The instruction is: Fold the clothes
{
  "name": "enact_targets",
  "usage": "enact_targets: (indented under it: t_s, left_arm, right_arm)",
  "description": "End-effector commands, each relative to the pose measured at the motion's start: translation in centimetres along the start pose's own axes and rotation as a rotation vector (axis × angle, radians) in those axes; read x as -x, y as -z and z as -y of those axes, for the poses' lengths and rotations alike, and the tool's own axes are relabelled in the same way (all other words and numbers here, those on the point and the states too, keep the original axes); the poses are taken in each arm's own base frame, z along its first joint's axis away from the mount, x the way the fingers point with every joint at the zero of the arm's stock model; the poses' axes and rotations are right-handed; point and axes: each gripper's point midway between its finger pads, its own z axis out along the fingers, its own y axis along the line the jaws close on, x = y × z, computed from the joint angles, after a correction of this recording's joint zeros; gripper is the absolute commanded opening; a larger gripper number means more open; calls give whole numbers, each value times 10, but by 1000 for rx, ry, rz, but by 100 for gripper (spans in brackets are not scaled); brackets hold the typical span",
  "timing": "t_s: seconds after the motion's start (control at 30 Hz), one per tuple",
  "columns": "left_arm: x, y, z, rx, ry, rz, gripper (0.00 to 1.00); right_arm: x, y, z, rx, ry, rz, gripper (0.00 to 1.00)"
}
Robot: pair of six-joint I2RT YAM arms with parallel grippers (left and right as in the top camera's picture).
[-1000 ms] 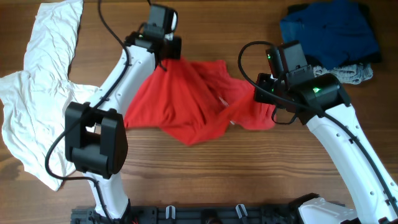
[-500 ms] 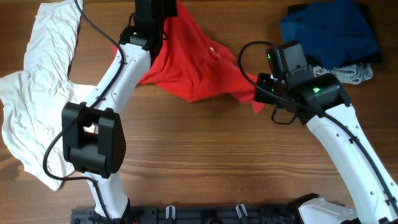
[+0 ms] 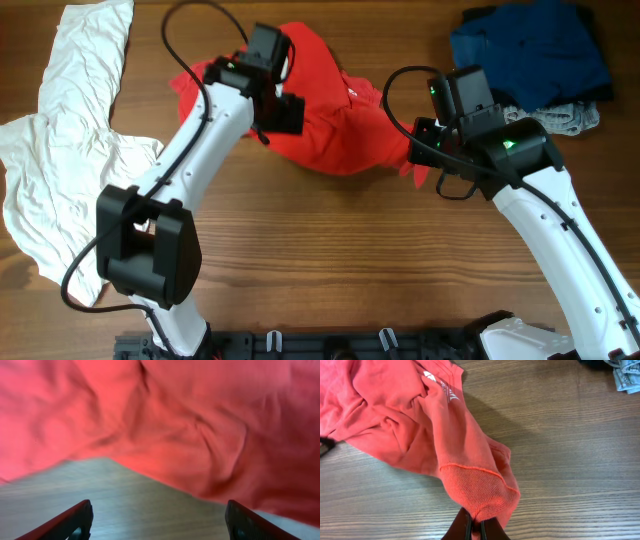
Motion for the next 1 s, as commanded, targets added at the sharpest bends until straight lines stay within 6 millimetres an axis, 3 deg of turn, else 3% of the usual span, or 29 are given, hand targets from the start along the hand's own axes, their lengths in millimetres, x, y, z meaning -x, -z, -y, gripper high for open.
enact_targets:
  t_s: [0.0,0.33,0.53,0.67,0.83,0.97]
  left_arm:
    - [-39,-34,9,-55,23,-124,85]
    - [-48,-89,8,-71,17,-66,85]
    - [-37,-111,11,-81,16,-28,79]
    - [-39,-118,11,-79,16,-35,58]
    - [-42,-119,9,-67,19,-46,5]
    - [-49,-103,-3,-21,93,-87,4]
  right_arm:
    - [5,3,-2,10,8,13,5]
    - [5,3,-2,11,5,12,5]
    - [5,3,-2,11,5,12,5]
    - [6,3,-2,11,4,13,5]
    - [6,3,-3,13,4,16,5]
    - [8,3,-3,16,4,22,5]
